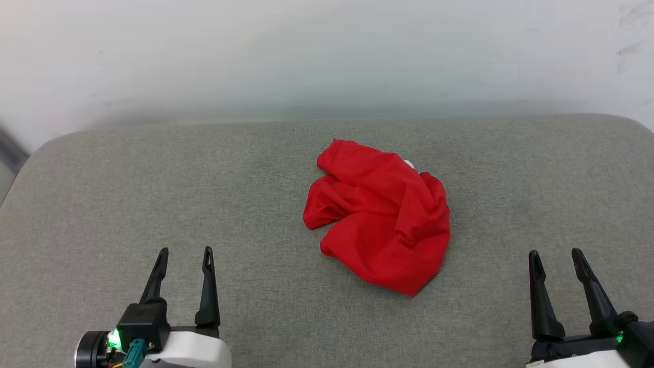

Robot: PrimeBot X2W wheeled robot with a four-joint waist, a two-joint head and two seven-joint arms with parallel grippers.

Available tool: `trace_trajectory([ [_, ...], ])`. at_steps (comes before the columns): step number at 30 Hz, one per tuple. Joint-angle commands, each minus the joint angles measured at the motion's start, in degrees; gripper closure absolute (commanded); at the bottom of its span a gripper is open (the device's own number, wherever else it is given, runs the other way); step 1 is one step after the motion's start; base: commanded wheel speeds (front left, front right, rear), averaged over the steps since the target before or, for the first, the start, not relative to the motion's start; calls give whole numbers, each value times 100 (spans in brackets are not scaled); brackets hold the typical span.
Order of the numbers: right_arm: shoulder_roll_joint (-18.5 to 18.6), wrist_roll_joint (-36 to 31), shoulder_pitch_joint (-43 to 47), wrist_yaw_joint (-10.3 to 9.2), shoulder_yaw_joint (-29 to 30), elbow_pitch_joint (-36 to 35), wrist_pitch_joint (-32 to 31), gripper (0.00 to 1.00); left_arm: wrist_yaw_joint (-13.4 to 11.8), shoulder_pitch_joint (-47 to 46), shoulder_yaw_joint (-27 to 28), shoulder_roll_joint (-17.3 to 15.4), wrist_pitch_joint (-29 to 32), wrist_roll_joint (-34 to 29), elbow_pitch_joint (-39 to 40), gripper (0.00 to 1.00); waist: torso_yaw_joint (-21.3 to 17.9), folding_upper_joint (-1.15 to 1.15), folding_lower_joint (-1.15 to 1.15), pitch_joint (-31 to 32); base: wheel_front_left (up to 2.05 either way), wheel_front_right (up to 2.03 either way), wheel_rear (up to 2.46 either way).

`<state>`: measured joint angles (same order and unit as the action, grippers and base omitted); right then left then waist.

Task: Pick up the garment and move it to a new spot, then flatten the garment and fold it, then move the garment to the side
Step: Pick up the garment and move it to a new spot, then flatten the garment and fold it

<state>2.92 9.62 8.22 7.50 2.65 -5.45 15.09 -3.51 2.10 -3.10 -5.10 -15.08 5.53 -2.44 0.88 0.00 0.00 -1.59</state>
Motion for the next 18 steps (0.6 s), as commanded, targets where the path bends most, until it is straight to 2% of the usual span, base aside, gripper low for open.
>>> trace_trajectory([
  [1, -7, -2, 36, -2, 3, -6, 12, 0, 28, 51, 30, 19, -13, -42, -11, 0, 2, 0, 0, -3, 0, 0, 0],
  [8, -7, -27, 6, -2, 15, -15, 12, 0, 134, -1, 136, 91, -13, -116, -50, 0, -1, 0, 0, -9, 0, 0, 0],
  [12, -7, -33, -44, -2, 47, -31, 12, 0, 220, -396, 216, 109, -13, -108, 71, 0, 9, 0, 0, -53, 0, 0, 0],
  [18, -7, -81, -151, -2, 7, -75, 12, 0, 651, -1591, 107, -88, -13, -212, 207, 0, -17, 0, 0, -213, 0, 0, 0],
])
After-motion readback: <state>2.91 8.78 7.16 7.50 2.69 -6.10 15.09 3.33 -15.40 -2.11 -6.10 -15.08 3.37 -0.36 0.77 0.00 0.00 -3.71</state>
